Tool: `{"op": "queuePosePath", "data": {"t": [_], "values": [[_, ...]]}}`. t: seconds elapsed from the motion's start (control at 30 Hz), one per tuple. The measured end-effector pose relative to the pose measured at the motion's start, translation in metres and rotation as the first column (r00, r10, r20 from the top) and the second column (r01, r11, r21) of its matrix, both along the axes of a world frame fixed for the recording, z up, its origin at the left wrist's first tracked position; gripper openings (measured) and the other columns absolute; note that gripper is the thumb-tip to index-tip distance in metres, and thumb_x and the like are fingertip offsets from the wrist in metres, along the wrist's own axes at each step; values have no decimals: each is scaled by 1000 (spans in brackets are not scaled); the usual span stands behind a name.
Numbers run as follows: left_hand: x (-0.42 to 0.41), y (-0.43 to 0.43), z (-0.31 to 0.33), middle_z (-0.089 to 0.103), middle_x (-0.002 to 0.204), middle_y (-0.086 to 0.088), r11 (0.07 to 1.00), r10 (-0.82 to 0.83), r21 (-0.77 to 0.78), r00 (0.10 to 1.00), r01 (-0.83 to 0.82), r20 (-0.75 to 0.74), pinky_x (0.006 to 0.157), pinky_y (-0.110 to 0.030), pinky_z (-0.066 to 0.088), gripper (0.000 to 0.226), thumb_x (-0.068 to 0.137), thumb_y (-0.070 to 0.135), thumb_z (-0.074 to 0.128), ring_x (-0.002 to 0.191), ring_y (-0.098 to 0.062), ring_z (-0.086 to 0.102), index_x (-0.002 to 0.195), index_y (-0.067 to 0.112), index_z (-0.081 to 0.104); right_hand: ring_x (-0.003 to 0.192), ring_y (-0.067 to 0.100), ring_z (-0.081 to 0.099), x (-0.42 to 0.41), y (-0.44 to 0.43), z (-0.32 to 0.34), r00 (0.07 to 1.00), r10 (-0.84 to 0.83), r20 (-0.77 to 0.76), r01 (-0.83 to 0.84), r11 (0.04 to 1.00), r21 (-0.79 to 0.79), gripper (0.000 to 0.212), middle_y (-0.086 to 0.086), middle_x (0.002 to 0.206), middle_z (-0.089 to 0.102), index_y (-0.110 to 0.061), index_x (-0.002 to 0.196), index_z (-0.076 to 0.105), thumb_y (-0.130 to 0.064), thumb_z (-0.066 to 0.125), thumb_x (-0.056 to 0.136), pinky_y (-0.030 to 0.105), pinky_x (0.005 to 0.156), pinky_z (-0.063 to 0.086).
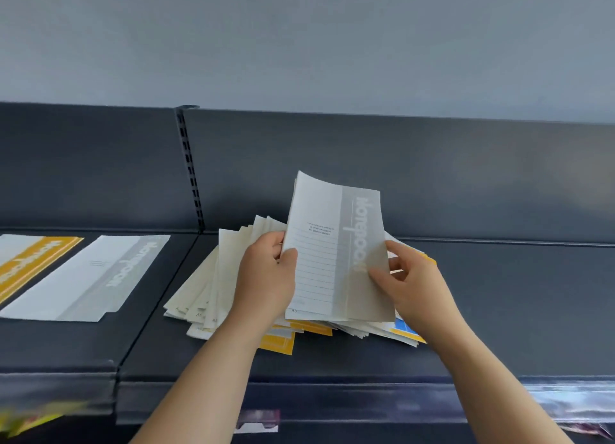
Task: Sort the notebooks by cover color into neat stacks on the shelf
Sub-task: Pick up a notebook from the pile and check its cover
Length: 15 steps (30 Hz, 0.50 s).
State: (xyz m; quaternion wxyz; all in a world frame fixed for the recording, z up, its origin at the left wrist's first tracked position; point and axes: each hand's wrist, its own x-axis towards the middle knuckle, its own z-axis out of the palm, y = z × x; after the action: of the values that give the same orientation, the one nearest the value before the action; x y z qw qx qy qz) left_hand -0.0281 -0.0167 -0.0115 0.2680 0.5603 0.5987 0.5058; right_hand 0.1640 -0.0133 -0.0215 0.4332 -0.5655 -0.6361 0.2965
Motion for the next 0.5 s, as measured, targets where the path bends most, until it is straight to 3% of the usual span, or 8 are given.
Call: {"op": "queuePosePath", "data": {"t": [0.1, 0.17, 0.23, 0.33, 0.4, 0.5], "values": [[-30, -14, 3, 64, 101, 16, 998, 60, 18, 998, -59, -19, 64, -18, 50, 17, 97, 14, 44, 84, 0, 60, 98, 26, 56, 74, 5, 63, -32, -3, 8, 999, 24, -28, -24, 999, 31, 30, -6, 87, 66, -35, 115, 58, -20, 59, 89, 9, 46, 43], [-54, -24, 5, 62, 95, 15, 994, 104, 29, 995, -104, -7, 62, -21, 48, 17, 97, 15, 45, 79, -2, 60, 88, 29, 51, 74, 5, 63, -56, -4, 11, 997, 67, -40, -65, 997, 48, 32, -8, 86, 65, -37, 115, 57, -20, 60, 89, 14, 50, 45], [-82, -33, 5, 66, 90, 10, 990, 141, 10, 990, -141, 7, 63, -28, 51, 8, 96, 18, 45, 80, -11, 63, 95, 22, 52, 75, 5, 64, -84, -6, 11, 993, 109, -42, -107, 992, 60, 32, -9, 85, 66, -43, 108, 55, -18, 61, 88, 17, 56, 49], [-129, -47, 5, 70, 89, 7, 987, 152, -48, 988, -150, 23, 68, -35, 57, 18, 92, 15, 45, 82, -17, 67, 104, 20, 57, 74, 7, 65, -132, -8, 7, 984, 165, -61, -162, 985, 52, 32, -7, 84, 67, -40, 106, 57, -14, 61, 87, 21, 59, 52], [-162, -57, 4, 69, 97, 13, 987, 150, -70, 988, -148, 25, 62, -26, 58, 25, 88, 9, 47, 83, -8, 67, 108, 21, 58, 74, 10, 64, -167, -11, 3, 978, 195, -69, -193, 981, 33, 31, -6, 85, 67, -35, 110, 57, -14, 61, 87, 22, 57, 51], [-214, -74, 4, 64, 104, 16, 981, 164, -105, 986, -161, 25, 55, -12, 48, 30, 88, 4, 50, 90, -1, 61, 109, 25, 53, 74, 12, 63, -221, -15, -3, 972, 225, -59, -225, 974, 11, 31, -4, 89, 65, -31, 113, 56, -16, 61, 87, 19, 51, 48]]}}
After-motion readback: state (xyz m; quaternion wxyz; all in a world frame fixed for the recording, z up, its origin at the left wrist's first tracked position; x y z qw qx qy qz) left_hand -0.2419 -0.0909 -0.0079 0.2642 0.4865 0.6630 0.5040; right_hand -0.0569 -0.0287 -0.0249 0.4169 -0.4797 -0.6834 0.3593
